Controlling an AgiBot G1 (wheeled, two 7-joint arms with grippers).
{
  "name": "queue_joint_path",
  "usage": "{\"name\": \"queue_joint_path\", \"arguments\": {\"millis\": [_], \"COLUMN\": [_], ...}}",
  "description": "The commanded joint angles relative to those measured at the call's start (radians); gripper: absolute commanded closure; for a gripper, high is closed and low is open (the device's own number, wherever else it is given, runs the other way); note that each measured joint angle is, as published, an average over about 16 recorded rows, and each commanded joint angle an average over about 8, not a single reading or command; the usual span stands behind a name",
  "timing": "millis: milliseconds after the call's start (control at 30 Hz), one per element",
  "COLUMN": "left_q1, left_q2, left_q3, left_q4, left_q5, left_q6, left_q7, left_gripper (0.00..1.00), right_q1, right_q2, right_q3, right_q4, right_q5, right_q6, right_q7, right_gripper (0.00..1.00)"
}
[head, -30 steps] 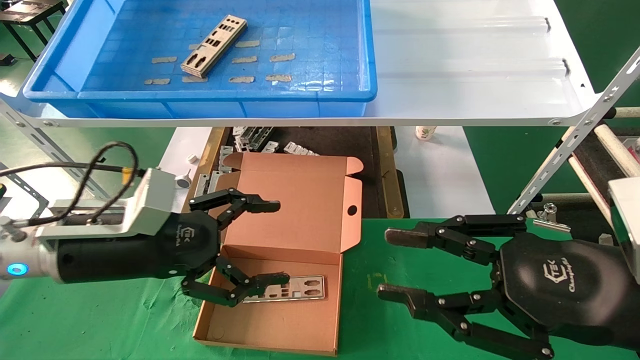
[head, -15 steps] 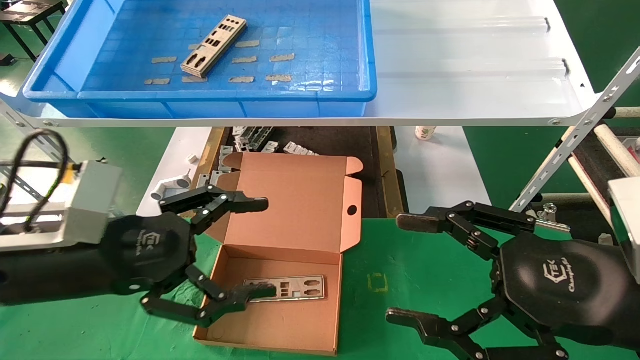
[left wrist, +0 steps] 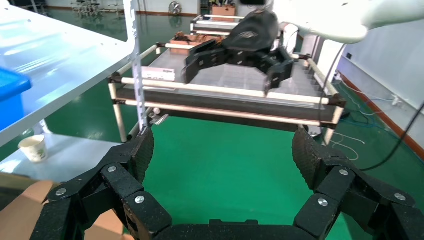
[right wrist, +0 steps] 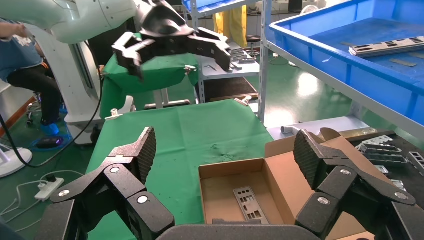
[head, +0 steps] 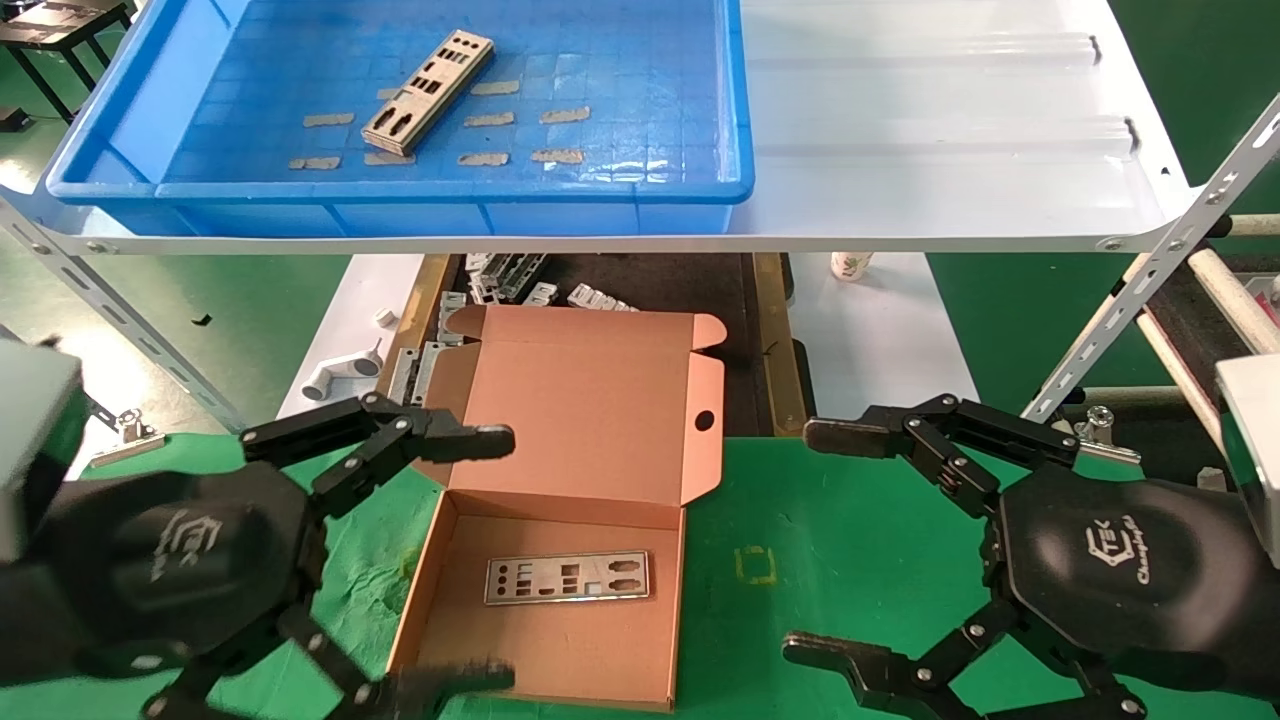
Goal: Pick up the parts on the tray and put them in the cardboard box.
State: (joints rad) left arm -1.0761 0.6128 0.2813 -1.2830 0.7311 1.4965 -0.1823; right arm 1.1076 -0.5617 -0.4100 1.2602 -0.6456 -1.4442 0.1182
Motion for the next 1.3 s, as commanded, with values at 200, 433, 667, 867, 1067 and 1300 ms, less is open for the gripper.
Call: {"name": "queue_joint_path", "arguments": {"millis": [200,433,667,867,1067,1300], "left_q1": [0.018,0.011,0.007,0.005,0.003,0.003], "left_q2": [-0.013,-0.008,-0.005,-0.003,-0.003,-0.002], "left_q3": [-0.019,-0.012,-0.007,-0.005,-0.004,-0.003], "left_q4": [-0.032,-0.018,-0.01,-0.006,-0.004,-0.002], "left_q5": [-0.013,-0.008,-0.004,-0.003,-0.002,-0.001], "left_q6": [-0.001,-0.001,-0.001,-0.001,-0.001,-0.001], "left_q7": [-0.015,-0.011,-0.008,-0.007,-0.006,-0.006], "left_gripper": [0.0,0.0,0.0,0.0,0.0,0.0], "right_q1": [0.0,0.0,0.0,0.0,0.0,0.0], "right_q2": [0.0,0.0,0.0,0.0,0.0,0.0], "right_q3": [0.0,0.0,0.0,0.0,0.0,0.0], "right_q4": [0.0,0.0,0.0,0.0,0.0,0.0], "right_q5": [0.0,0.0,0.0,0.0,0.0,0.0], "right_q6": [0.0,0.0,0.0,0.0,0.0,0.0], "right_q7": [0.0,0.0,0.0,0.0,0.0,0.0], "right_gripper": [0.0,0.0,0.0,0.0,0.0,0.0]}}
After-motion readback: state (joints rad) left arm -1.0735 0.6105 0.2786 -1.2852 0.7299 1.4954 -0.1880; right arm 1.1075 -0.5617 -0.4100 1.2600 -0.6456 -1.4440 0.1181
